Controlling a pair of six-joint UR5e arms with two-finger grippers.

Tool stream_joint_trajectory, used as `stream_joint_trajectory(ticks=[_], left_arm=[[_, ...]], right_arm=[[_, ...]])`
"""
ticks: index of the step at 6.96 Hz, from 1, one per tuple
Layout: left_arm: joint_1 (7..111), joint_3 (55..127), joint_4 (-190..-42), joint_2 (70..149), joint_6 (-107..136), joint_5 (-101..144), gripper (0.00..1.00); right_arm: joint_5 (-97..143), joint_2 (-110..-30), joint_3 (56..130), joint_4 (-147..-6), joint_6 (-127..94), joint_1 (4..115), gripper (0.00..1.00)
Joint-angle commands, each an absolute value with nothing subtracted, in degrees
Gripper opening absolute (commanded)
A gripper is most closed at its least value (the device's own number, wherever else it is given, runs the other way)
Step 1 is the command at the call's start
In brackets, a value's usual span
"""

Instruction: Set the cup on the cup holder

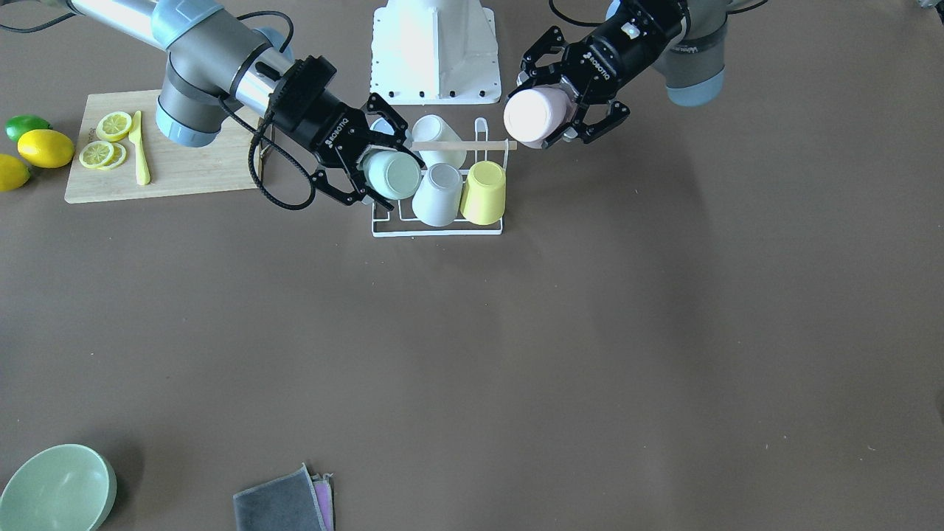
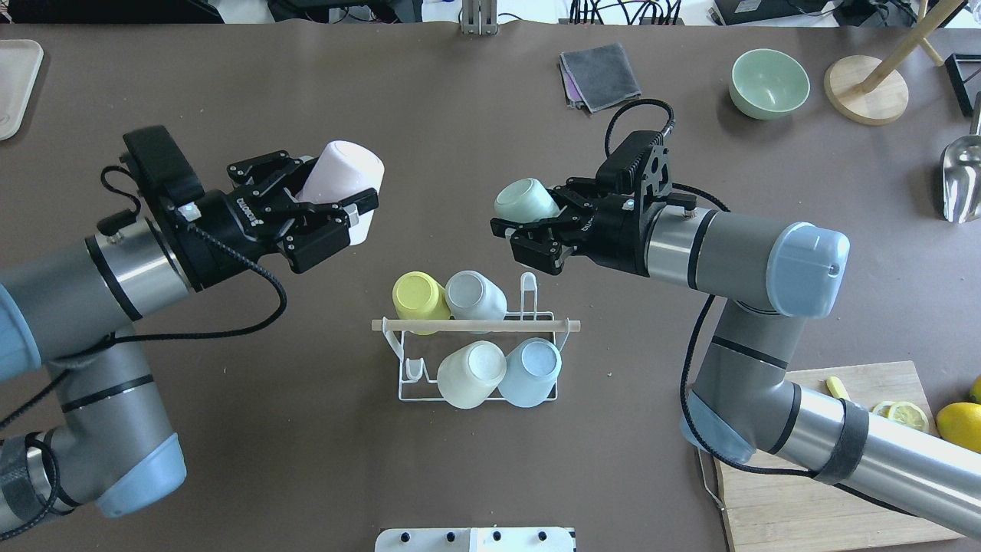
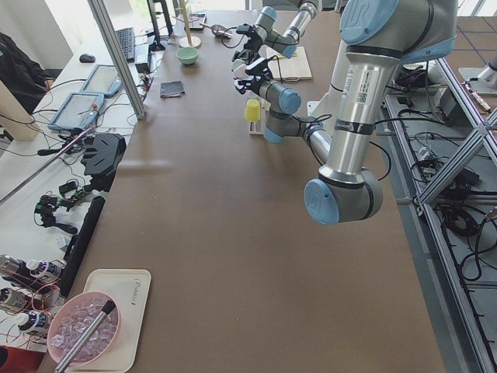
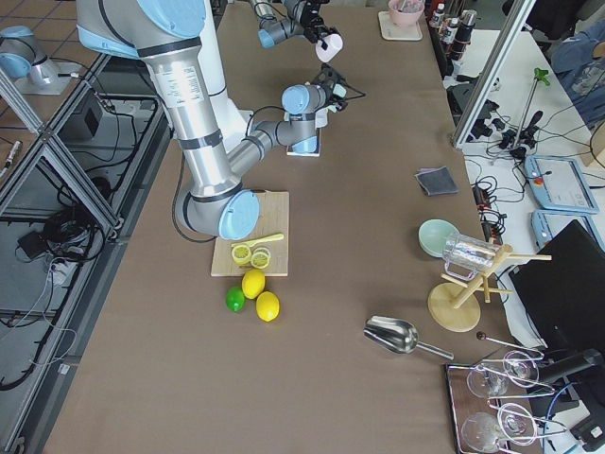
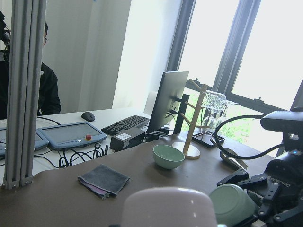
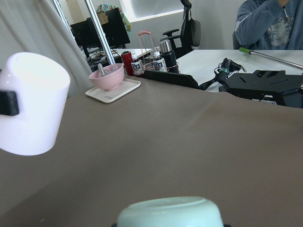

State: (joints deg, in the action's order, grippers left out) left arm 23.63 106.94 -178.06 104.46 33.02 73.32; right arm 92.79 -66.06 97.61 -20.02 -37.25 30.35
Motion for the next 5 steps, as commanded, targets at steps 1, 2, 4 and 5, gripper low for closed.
stream_joint_trajectory(ticks=[1, 2, 4, 5], left_arm=[[13.3, 106.4, -186.6, 103.1, 23.3, 63.1, 0.00], [9.3, 103.7, -189.5, 103.4, 20.4, 58.8, 0.00], [4.8, 101.7, -190.4, 105.8, 17.0, 53.9, 0.00], [4.6, 101.6, -190.5, 106.1, 15.0, 53.4, 0.00]], right_arm=[[91.1, -65.8, 96.9, -20.6, -36.3, 28.8, 0.00], [90.3, -65.9, 96.9, -20.6, -36.2, 27.9, 0.00], [89.4, -66.4, 96.9, -20.2, -36.1, 26.8, 0.00], [89.3, -66.9, 96.9, -19.9, -36.1, 26.7, 0.00]])
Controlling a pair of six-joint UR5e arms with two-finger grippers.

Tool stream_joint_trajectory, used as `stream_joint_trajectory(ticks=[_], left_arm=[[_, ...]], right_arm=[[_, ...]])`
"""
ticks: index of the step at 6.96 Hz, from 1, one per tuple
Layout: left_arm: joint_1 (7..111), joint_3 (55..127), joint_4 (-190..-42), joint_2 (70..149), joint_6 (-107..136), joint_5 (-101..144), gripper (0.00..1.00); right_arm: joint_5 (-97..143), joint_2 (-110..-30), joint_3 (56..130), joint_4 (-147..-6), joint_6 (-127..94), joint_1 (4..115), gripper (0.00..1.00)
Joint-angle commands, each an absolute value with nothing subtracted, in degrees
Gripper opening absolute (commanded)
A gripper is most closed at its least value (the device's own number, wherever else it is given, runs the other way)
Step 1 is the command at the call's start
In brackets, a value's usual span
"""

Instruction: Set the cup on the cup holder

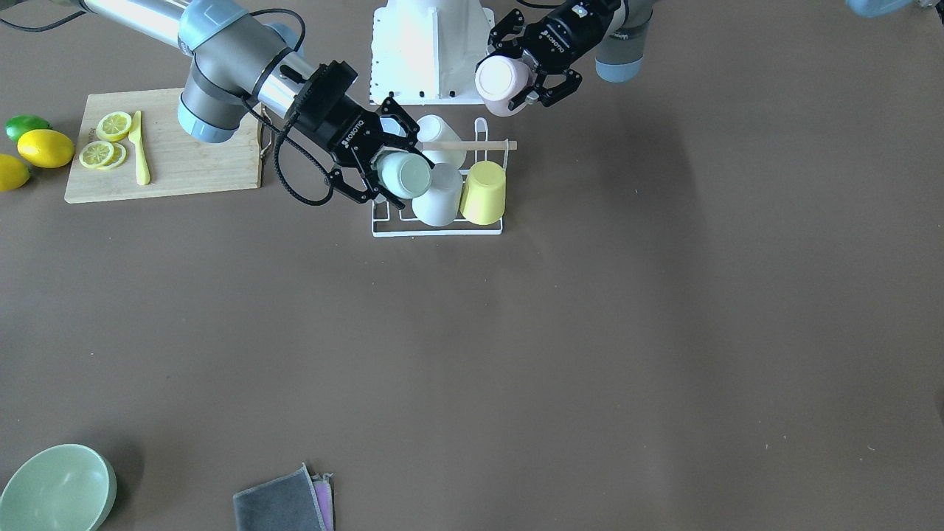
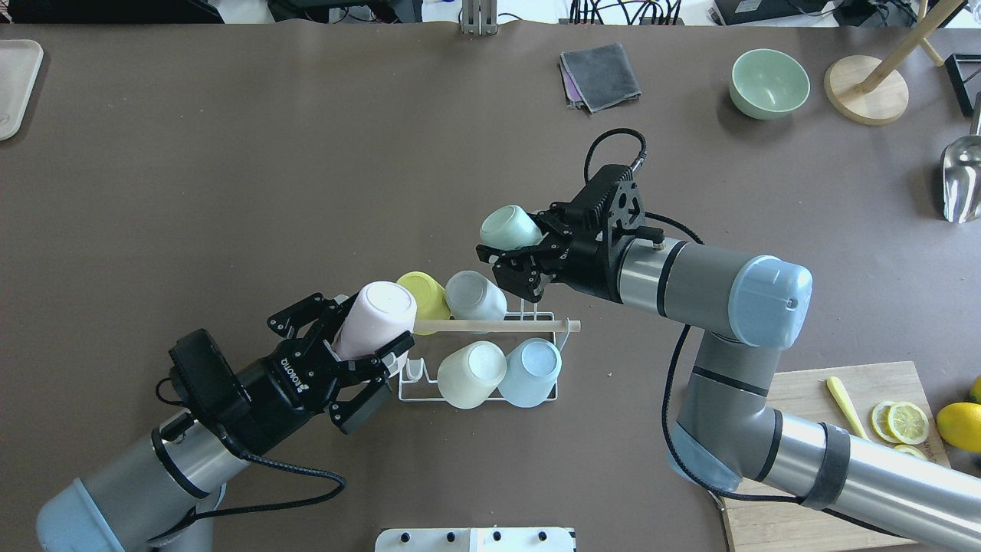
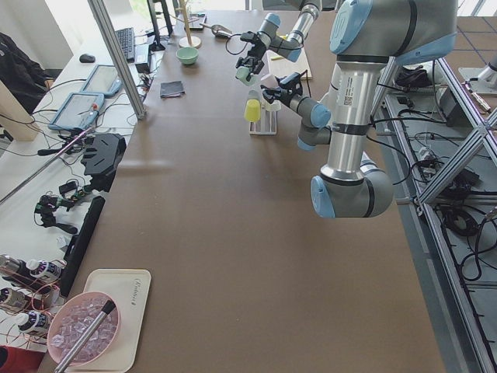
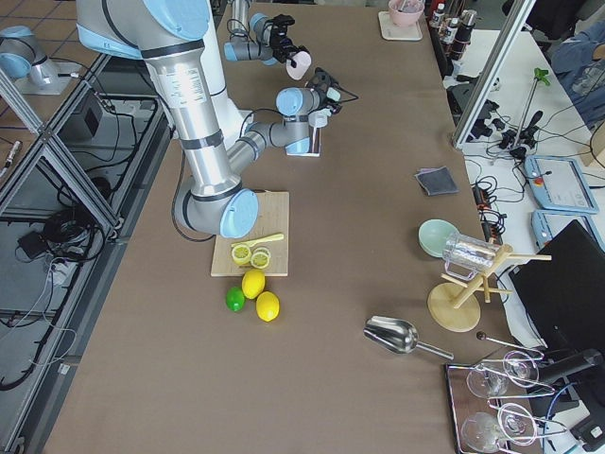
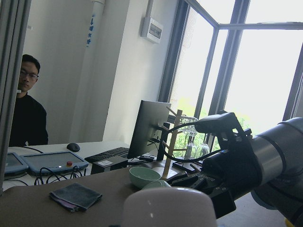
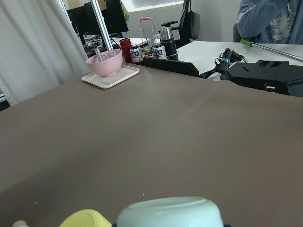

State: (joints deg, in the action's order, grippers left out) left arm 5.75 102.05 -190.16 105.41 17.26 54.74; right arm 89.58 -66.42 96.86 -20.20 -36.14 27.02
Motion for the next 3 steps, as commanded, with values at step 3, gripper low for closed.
stream_joint_trajectory(ticks=[3], left_arm=[[4.6, 98.6, -190.5, 108.3, 14.4, 53.4, 0.00]], right_arm=[[89.0, -67.2, 96.9, -19.8, -36.1, 26.5, 0.00]])
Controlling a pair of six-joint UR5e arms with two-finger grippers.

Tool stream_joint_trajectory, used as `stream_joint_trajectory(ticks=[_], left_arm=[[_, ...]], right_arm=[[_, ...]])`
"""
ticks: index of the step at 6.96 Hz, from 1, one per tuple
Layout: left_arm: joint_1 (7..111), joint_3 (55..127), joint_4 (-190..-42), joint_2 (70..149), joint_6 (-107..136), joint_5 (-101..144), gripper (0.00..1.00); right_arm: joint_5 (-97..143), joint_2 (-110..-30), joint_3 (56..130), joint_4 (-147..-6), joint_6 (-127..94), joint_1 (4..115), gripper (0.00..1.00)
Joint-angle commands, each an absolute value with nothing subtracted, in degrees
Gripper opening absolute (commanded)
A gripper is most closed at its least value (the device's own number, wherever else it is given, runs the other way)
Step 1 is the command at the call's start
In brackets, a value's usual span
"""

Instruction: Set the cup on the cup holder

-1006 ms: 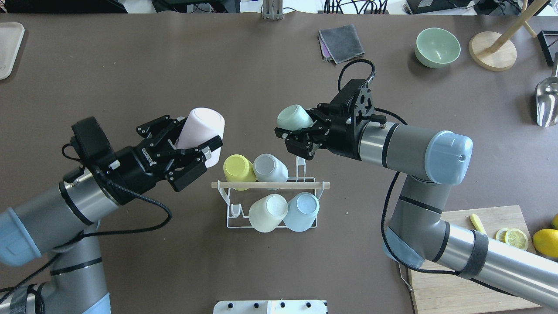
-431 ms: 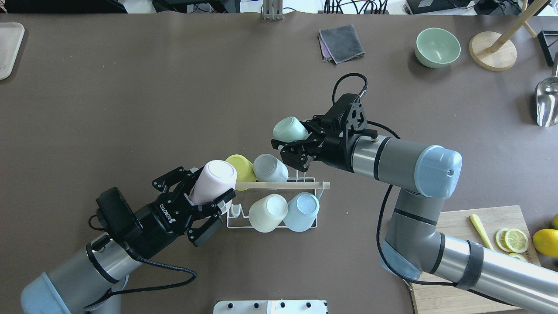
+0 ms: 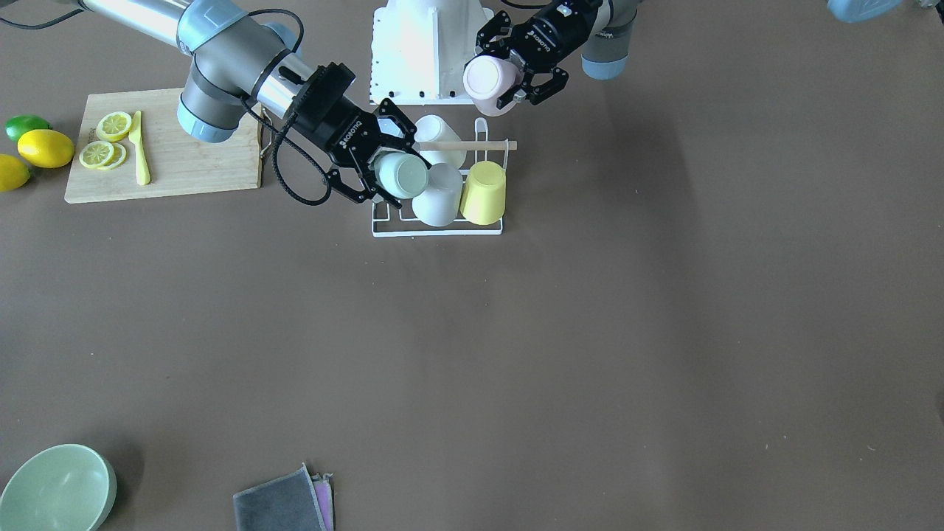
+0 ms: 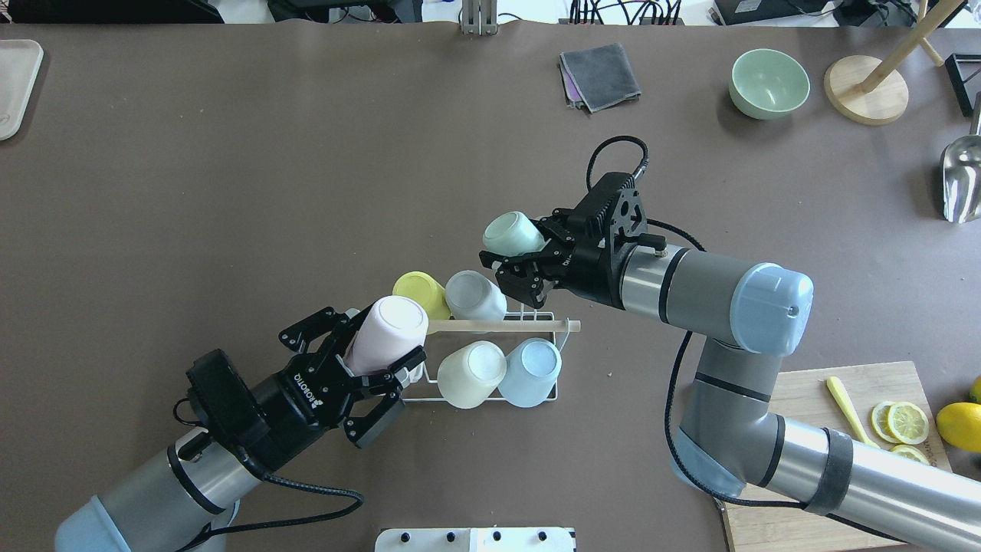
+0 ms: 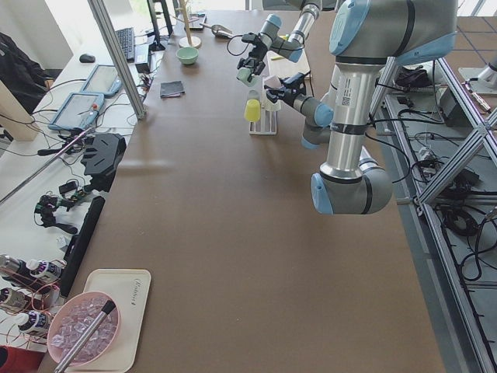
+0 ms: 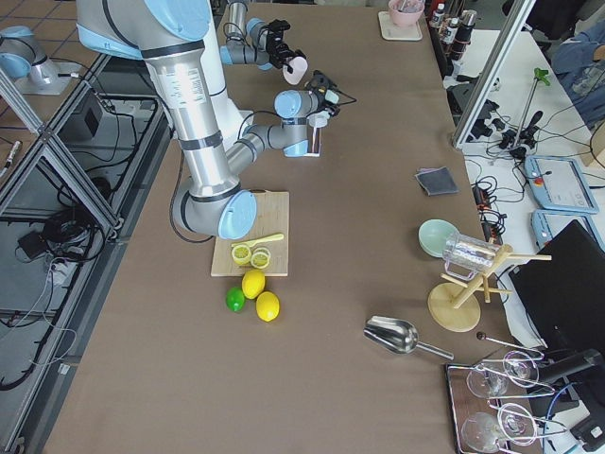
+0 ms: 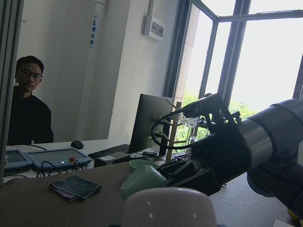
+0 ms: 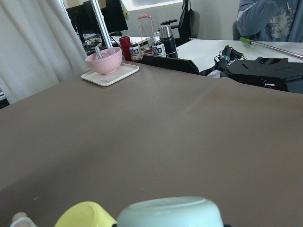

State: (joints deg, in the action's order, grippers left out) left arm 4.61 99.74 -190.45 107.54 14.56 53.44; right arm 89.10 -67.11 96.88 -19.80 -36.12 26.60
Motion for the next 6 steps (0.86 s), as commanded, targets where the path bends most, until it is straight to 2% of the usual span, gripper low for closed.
stream_joint_trajectory(ticks=[1, 6], left_arm=[[4.6, 98.1, -190.5, 108.3, 14.4, 53.4, 0.00], [4.6, 94.2, -190.5, 110.6, 14.4, 53.4, 0.00]], right_arm=[[89.0, -67.5, 96.9, -19.8, -36.1, 26.3, 0.00], [86.0, -68.1, 96.9, -19.2, -36.1, 23.5, 0.00]])
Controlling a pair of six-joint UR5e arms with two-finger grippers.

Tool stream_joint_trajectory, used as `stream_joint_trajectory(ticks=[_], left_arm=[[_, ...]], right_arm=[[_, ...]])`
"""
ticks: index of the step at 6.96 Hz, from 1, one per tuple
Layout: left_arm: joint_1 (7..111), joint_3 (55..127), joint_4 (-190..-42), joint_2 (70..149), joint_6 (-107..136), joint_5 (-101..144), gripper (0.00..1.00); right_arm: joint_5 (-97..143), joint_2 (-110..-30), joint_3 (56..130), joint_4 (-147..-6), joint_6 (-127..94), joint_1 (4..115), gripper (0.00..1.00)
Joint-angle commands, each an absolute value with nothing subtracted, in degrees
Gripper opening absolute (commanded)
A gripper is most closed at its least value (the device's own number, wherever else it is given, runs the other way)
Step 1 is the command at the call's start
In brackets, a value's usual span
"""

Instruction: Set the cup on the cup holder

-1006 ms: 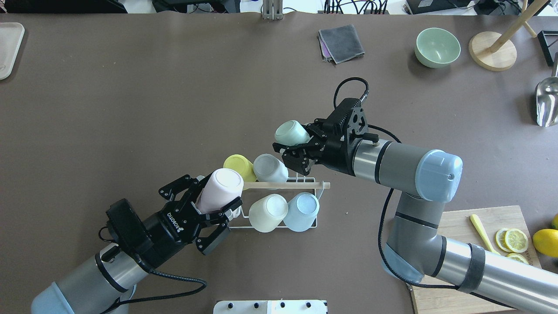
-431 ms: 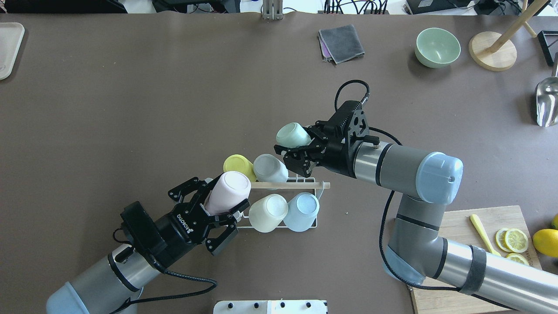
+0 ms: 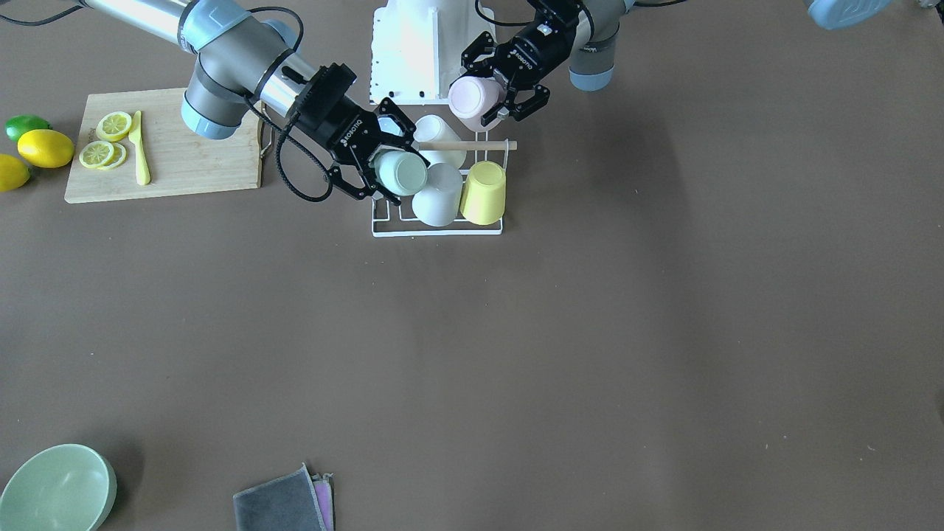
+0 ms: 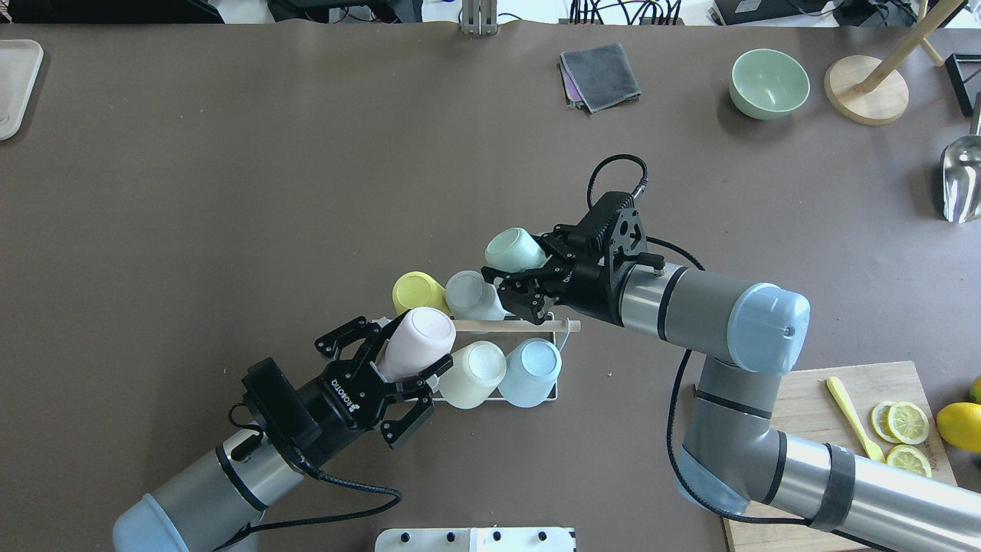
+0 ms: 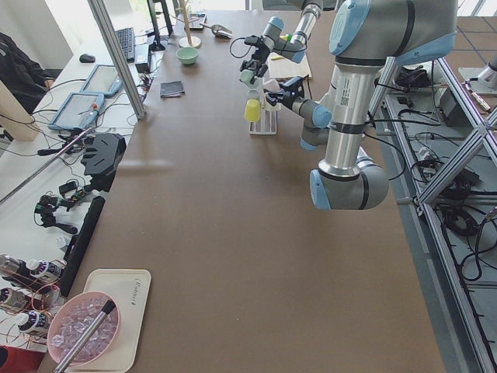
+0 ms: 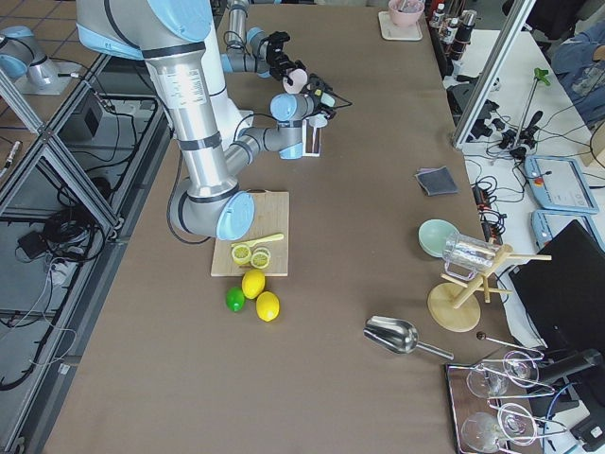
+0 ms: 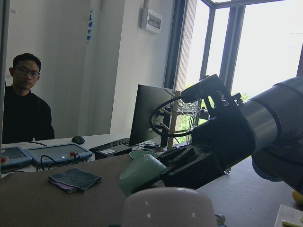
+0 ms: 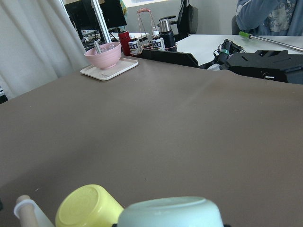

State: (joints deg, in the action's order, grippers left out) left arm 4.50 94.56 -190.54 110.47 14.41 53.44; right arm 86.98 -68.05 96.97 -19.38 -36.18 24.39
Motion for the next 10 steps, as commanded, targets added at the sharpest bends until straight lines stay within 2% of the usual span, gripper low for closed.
stream_joint_trajectory(ticks=[1, 3, 4, 5, 6, 7, 10], left_arm=[[4.6, 94.2, -190.5, 110.6, 14.4, 53.4, 0.00], [4.6, 93.1, -190.5, 110.5, 14.4, 53.4, 0.00], [4.6, 92.6, -190.5, 110.5, 14.4, 53.4, 0.00], [4.6, 92.5, -190.5, 110.5, 14.4, 53.4, 0.00], [4.7, 92.5, -190.6, 110.5, 13.6, 53.4, 0.23], [4.7, 92.8, -191.8, 110.5, 11.4, 52.7, 0.97], [5.1, 96.2, -191.9, 110.3, 11.2, 52.7, 0.97]], right_arm=[[86.0, -68.1, 97.0, -19.2, -36.1, 23.5, 0.00], [86.0, -68.2, 97.2, -19.2, -36.1, 23.5, 0.00], [86.0, -68.2, 97.3, -19.2, -36.1, 23.5, 0.32], [86.0, -68.2, 97.5, -19.2, -36.1, 23.6, 0.99], [85.9, -68.2, 97.5, -19.2, -36.1, 23.5, 1.00], [86.0, -68.2, 97.5, -19.2, -36.1, 23.6, 1.00], [86.0, -68.2, 97.5, -19.2, -36.1, 23.5, 1.00]])
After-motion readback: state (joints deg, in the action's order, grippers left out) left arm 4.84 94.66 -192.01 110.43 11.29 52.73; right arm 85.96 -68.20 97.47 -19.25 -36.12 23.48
